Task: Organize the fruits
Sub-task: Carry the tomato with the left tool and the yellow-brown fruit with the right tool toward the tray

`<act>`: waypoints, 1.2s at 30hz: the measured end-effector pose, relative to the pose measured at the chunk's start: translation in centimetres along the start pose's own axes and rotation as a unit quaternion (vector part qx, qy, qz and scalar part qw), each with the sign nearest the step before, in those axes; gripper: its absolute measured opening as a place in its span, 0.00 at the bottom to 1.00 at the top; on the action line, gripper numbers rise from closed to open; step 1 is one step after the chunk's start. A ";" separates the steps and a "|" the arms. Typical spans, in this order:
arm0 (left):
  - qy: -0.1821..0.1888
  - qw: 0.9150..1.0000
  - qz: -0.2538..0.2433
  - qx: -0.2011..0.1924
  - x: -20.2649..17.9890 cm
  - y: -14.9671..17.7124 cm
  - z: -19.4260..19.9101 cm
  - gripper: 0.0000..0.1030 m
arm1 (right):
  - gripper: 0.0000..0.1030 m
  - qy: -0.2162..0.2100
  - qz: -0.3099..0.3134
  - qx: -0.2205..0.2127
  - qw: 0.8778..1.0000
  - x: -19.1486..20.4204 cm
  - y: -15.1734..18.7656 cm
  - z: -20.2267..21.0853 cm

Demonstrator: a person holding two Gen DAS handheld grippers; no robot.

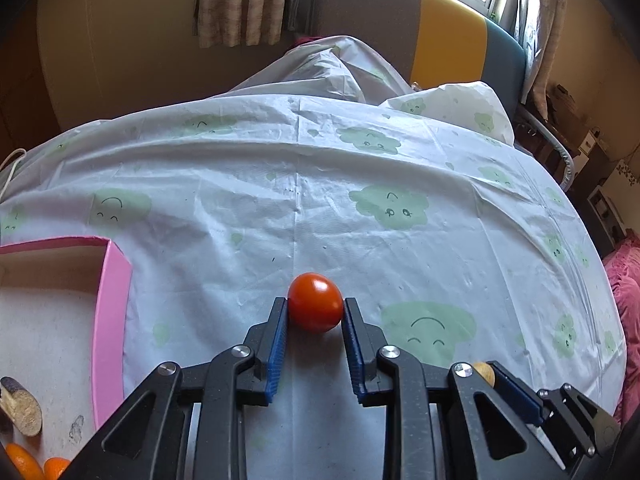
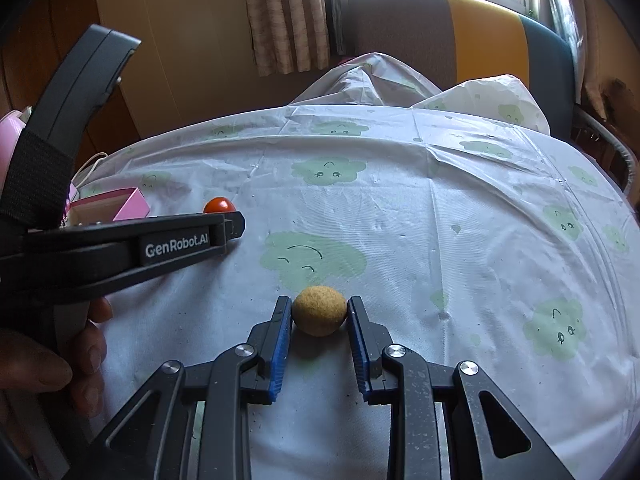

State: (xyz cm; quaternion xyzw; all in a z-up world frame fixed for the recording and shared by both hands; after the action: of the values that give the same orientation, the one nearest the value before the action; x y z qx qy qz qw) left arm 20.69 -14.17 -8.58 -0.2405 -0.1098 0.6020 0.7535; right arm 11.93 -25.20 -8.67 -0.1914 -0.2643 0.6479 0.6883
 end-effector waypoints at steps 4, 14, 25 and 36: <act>-0.006 1.000 0.001 0.006 0.4 1.0 0.7 0.26 | 0.28 0.000 -0.001 0.004 1.000 0.0 0.0 -0.2; 0.000 1.000 -0.004 0.013 0.4 5.6 3.8 0.25 | 0.28 -0.003 -0.003 0.006 1.000 -0.1 0.0 -0.3; -0.001 0.999 -0.044 -0.015 -0.9 11.1 6.4 0.25 | 0.27 0.012 0.037 0.012 0.999 0.2 1.9 2.0; -0.005 0.998 -0.047 -0.038 -0.9 11.4 5.9 0.26 | 0.28 0.012 0.031 -0.002 0.999 -0.3 3.7 2.5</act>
State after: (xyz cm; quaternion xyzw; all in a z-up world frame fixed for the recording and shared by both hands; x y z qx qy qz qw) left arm 8.04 -11.83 -9.06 -0.2612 -0.1474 0.5626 0.7704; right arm 7.42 -25.41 -8.99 -0.2084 -0.2514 0.6665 0.6702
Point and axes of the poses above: each gripper's, at about its wrist camera, not at the fingertips, and z roughly against the way its jaws point, x to its left, y to its underside, the point moved 2 cm from there along -z, roughly the way its jaws point, and after that the axes turned 4 degrees about x, right-handed, at the moved point
